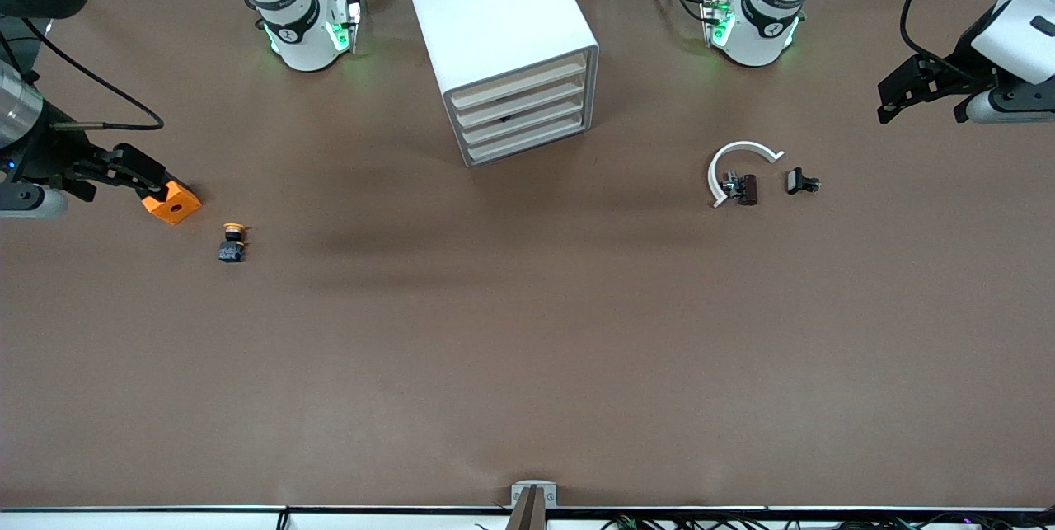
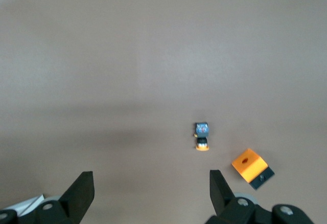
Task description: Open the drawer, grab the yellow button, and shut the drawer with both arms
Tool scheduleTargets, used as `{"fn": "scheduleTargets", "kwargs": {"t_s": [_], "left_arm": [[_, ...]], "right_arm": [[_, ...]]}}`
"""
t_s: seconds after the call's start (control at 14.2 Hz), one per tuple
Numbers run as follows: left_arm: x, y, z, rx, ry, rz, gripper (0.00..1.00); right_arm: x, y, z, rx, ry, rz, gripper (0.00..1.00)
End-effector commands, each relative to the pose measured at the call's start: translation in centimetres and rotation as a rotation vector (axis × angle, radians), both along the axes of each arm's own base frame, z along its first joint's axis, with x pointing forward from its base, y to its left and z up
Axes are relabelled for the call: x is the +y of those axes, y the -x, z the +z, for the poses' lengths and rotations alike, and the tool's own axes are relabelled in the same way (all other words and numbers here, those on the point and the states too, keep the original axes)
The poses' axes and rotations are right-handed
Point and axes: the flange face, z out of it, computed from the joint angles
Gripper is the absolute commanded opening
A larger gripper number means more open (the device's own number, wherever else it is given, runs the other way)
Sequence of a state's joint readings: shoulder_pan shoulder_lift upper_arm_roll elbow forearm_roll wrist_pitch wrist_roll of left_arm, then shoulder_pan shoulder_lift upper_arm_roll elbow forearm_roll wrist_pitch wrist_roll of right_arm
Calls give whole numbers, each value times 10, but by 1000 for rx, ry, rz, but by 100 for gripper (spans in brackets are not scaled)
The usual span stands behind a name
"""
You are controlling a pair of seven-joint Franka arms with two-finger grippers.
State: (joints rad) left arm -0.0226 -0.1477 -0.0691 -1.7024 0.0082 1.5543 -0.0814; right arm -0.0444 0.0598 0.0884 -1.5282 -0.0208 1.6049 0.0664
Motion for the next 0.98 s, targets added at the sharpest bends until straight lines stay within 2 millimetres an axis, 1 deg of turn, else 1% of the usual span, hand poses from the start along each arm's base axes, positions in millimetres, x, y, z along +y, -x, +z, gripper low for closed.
{"fn": "scheduleTargets", "kwargs": {"t_s": [0.0, 0.14, 0.28, 0.42, 0.56, 0.7, 0.77, 0.84, 0.91], "left_arm": [[2, 3, 2, -1, -15, -17, 100], [2, 5, 2, 11, -17, -16, 100], [3, 6, 2, 14, -17, -16, 100], [3, 7, 1, 19, -18, -15, 100], [3, 9, -5, 31, -19, -15, 100], [3, 11, -6, 31, -18, -13, 100], [4, 6, -6, 31, -17, -9, 100], [4, -3, -5, 26, -15, 3, 100], [9, -12, -5, 25, -12, 17, 100]], "right_arm": [[-22, 7, 33, -14, -14, -44, 100], [-26, 9, 31, 8, -13, -41, 100], [-21, 8, 31, 8, -12, -35, 100], [-23, 7, 29, 9, -14, -35, 100], [-23, 7, 29, 9, -12, -37, 100], [-25, 7, 29, 6, -12, -41, 100], [-25, 6, 29, 6, -13, -41, 100], [-25, 7, 29, 5, -13, -43, 100], [-25, 7, 29, 6, -13, -43, 100]]}}
